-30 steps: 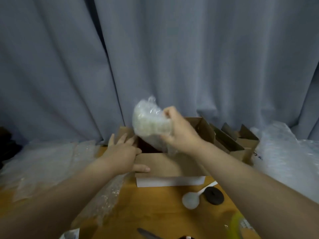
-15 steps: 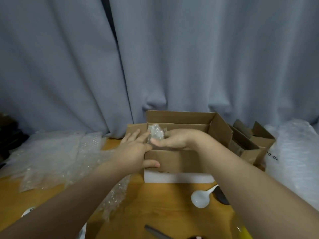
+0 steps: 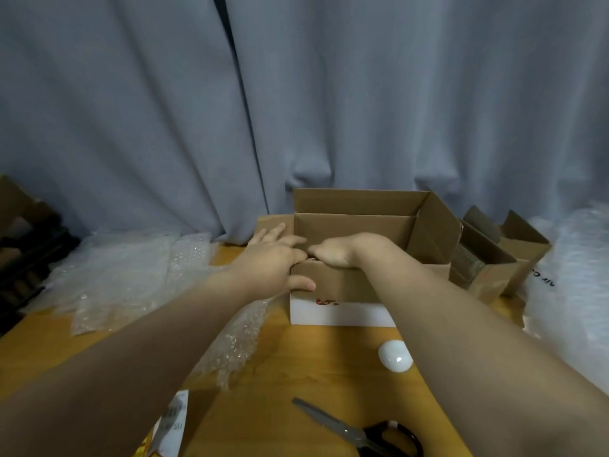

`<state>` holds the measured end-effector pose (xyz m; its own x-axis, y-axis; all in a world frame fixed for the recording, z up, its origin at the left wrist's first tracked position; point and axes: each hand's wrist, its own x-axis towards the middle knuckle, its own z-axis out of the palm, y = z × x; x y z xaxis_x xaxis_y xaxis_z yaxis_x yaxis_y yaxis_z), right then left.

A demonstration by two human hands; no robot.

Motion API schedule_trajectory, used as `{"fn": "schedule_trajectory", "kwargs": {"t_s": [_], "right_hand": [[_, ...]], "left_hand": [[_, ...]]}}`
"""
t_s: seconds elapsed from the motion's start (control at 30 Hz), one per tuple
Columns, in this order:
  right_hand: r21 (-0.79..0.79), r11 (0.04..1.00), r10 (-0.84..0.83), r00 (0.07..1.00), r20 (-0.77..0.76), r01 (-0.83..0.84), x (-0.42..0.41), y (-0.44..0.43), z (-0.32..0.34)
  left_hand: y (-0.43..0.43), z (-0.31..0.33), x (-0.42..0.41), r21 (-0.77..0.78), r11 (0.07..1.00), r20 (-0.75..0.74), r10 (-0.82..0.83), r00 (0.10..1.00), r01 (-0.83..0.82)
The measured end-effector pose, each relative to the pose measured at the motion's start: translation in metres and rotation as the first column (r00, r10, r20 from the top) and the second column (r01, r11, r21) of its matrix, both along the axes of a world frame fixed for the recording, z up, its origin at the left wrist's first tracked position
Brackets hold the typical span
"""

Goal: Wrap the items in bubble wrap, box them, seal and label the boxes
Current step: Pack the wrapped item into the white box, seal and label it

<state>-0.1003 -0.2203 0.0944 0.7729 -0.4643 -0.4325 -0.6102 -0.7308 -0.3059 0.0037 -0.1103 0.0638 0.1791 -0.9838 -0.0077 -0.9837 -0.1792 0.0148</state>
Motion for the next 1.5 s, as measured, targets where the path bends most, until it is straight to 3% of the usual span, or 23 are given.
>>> {"fn": "schedule_trajectory", "kwargs": {"t_s": [0.17,0.33,0.4,0.5,0.67,0.77,0.87,1.0,1.07,1.17,1.2,1.33,1.43,1.5], "right_hand": [[-0.323,0.944,0.082,0.903,0.423,0.066,-0.018,0.002,-0.015],[-0.574,0.817,0.299,0.814,0.498,0.051,-0.061,0.013,-0.007],[-0.617,0.782,0.323,0.790,0.522,0.088,-0.074,0.016,-0.001],[-0.684,0.715,0.372,0.748,0.549,0.146,-0.096,0.022,0.011],[-0.705,0.645,0.369,0.689,0.624,0.294,-0.156,0.026,0.024],[-0.614,0.662,0.257,0.640,0.724,0.429,-0.207,0.015,0.017],[-0.519,0.648,0.047,0.651,0.758,0.558,-0.259,-0.006,0.000],[-0.504,0.455,-0.346,0.668,0.659,0.734,-0.316,-0.035,-0.022],[-0.429,0.403,-0.528,0.588,0.613,0.809,-0.329,-0.049,-0.028],[-0.115,0.403,-0.730,0.395,0.557,0.908,-0.340,-0.067,-0.028],[-0.036,0.421,-0.754,0.372,0.541,0.906,-0.341,-0.071,-0.024],[0.028,0.487,-0.558,0.286,0.779,0.873,-0.334,-0.070,0.014],[-0.045,0.543,-0.237,0.205,0.950,0.839,-0.315,-0.041,0.059],[-0.114,0.631,0.013,0.136,0.991,0.768,-0.299,-0.017,0.084]], "left_hand": [[0.011,0.005,0.004,-0.019,0.999,-0.093,-0.031,0.995,0.029],[0.028,0.019,0.011,0.025,1.000,-0.026,-0.006,1.000,0.007],[0.029,0.032,-0.001,-0.157,0.988,-0.078,-0.019,0.997,0.006],[0.026,0.055,-0.030,-0.433,0.899,-0.061,-0.094,0.994,0.059],[0.014,0.075,-0.103,-0.643,0.752,-0.043,-0.225,0.973,0.146],[0.001,0.073,-0.149,-0.677,0.711,-0.075,-0.321,0.944,0.188],[-0.019,0.058,-0.186,-0.633,0.746,-0.122,-0.363,0.924,0.209],[-0.044,0.038,-0.226,-0.572,0.795,-0.180,-0.363,0.914,0.203],[-0.053,0.031,-0.240,-0.556,0.811,-0.215,-0.350,0.912,0.181],[-0.059,0.024,-0.249,-0.527,0.837,-0.262,-0.327,0.908,0.149],[-0.058,0.023,-0.250,-0.524,0.840,-0.269,-0.323,0.907,0.144],[-0.046,0.036,-0.245,-0.548,0.830,-0.303,-0.314,0.900,0.105],[-0.027,0.065,-0.233,-0.631,0.776,-0.379,-0.323,0.867,0.013],[-0.013,0.087,-0.222,-0.686,0.721,-0.482,-0.350,0.804,-0.098]]}}
